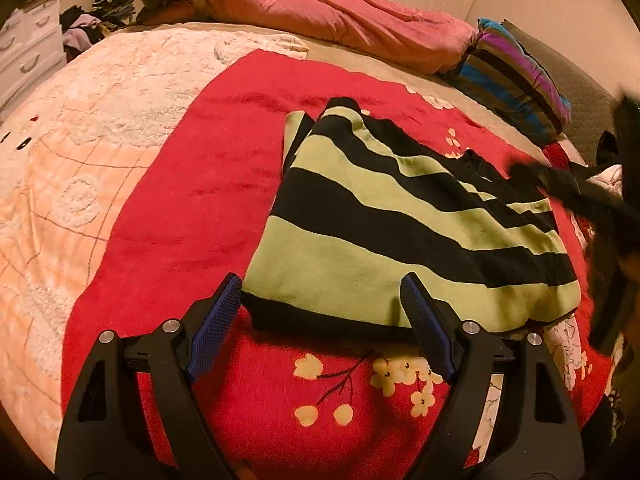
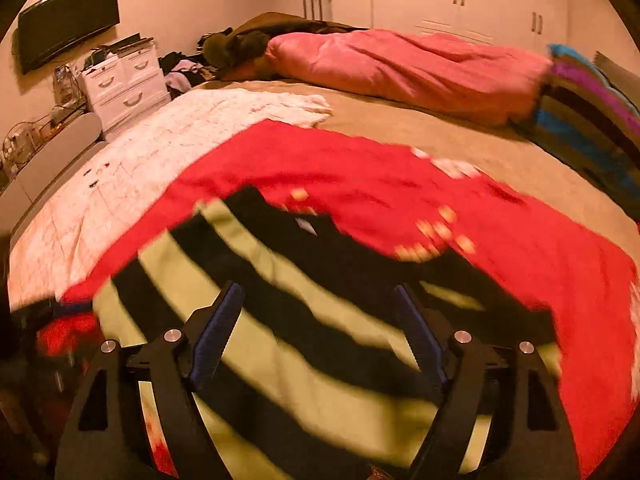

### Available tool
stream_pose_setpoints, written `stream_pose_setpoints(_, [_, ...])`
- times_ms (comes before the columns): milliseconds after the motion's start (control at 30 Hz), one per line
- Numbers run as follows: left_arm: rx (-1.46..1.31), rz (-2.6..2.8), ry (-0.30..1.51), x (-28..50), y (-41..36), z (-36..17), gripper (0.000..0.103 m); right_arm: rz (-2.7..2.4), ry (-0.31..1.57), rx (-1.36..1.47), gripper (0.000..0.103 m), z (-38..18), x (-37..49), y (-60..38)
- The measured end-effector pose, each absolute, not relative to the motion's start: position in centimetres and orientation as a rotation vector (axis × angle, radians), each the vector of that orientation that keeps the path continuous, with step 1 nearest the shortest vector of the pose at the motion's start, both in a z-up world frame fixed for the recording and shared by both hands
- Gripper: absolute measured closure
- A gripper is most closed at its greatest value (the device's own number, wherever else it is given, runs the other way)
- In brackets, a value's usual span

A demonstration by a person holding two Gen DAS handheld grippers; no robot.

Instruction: Fold small clothes

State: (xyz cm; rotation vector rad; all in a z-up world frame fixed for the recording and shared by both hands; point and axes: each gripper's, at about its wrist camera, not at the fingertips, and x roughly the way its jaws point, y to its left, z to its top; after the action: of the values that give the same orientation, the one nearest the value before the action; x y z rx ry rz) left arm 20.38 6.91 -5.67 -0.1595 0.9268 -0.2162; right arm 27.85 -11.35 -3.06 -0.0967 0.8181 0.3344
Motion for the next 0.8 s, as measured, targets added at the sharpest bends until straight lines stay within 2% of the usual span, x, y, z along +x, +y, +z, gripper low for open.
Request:
stream_pose_setpoints(233, [-0.146, -0.187, 0.872, 19.7, 7.2, -3.4, 0.026, 0.148, 0.862, -0.126, 0.019, -4.6, 21.5, -19.3])
stream_pose_setpoints(400, [-0.135, -0.159, 0.898, 21.3, 6.4, -3.9, 0.026, 0.082, 0.903, 0.052, 0.019, -5.8, 21.1, -25.3])
stream_pose_setpoints(567, [-0.086, -0.103, 0.972, 22.6, 6.1, -5.9, 0.026, 0.025, 0.897, 0.155, 0.019, -6.7, 22.0, -27.1])
stream_pose_setpoints(633, [-0.111, -0.087, 1.004, 22.9, 6.6, -6.9, 0.026, -0.014, 0.905, 0.166, 0.022, -7.3, 22.4, -27.4])
stream_pose_setpoints(667, [-0.124, -0.081, 1.018, 23.0, 6.8, -7.5, 0.026, -0.045, 0.934, 0.150, 0.033, -8.0, 23.0, -27.6])
stream_pose_setpoints(700, [-0.130, -0.078, 1.025, 23.0, 6.9, -7.8, 0.026, -0.087, 0.972, 0.118, 0.039, -8.8, 23.4, -27.8])
stream_pose_setpoints(800, [-0.145, -0.085, 1.031, 22.4, 7.2, -8.7, 0.025, -0.150, 1.046, 0.113, 0.038, -11.5, 23.8, -29.0])
